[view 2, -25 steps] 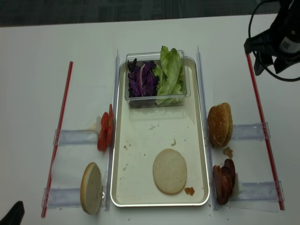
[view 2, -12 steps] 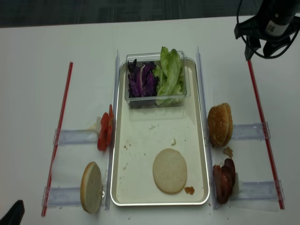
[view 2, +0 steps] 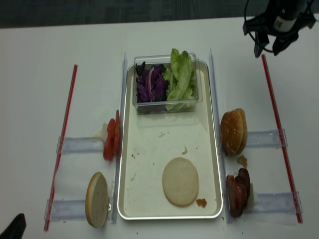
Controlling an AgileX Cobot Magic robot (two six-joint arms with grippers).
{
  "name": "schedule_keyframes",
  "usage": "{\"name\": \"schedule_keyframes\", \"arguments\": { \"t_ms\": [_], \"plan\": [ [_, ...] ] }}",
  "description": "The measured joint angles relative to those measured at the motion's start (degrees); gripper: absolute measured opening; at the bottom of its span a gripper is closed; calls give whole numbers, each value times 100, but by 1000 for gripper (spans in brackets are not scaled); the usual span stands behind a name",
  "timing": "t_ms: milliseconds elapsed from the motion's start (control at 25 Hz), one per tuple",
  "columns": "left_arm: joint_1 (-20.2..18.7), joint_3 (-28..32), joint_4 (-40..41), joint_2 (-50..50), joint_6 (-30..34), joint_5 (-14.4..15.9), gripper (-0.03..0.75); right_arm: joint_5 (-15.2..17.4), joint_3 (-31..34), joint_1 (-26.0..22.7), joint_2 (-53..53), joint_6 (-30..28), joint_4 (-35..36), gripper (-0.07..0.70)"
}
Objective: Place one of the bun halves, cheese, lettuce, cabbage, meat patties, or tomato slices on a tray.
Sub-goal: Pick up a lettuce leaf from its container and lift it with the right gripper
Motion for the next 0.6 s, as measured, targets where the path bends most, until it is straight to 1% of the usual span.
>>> {"name": "schedule_keyframes", "arguments": {
  "t_ms": [240,600],
  "plan": [
    [0,0,0,0,0,0,349,41,-416,0,348,0,-33,409],
    [0,0,0,0,0,0,349,53,-511,54,364,134,97,409]
  ]
}}
